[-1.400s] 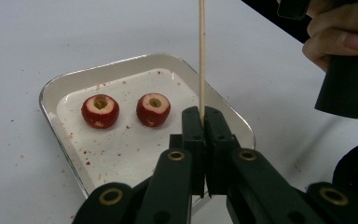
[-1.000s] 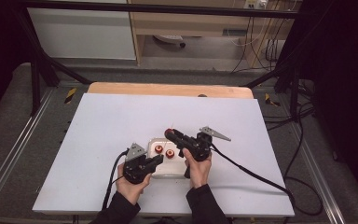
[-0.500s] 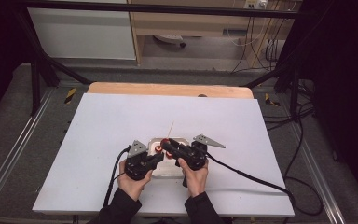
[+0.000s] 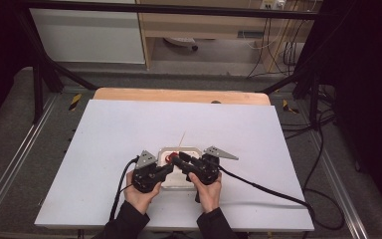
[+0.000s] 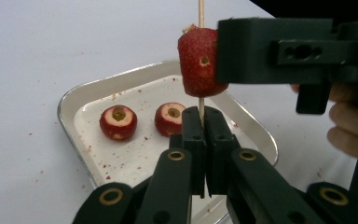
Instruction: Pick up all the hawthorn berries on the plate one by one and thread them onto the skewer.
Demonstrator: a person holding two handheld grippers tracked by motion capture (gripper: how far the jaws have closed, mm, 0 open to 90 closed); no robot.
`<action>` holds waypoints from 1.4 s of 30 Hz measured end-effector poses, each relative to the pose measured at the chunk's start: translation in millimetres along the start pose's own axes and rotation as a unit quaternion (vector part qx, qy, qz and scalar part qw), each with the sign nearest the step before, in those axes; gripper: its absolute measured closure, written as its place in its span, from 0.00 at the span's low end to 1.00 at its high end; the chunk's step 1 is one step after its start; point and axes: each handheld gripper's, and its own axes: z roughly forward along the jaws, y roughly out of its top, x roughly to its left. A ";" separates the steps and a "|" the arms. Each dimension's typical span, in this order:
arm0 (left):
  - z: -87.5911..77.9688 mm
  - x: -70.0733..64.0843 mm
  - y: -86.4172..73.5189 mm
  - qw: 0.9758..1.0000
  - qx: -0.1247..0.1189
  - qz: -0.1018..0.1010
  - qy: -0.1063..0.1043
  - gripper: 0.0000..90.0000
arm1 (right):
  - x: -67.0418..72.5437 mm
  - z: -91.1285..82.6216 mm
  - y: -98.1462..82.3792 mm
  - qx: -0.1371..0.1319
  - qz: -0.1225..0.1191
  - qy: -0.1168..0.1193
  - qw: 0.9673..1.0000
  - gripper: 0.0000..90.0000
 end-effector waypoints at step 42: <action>-57.9 59.4 -41.4 0.995 0.060 0.078 -0.007 0.98 | -3.8 36.1 52.4 0.368 -0.214 -0.113 0.898 0.16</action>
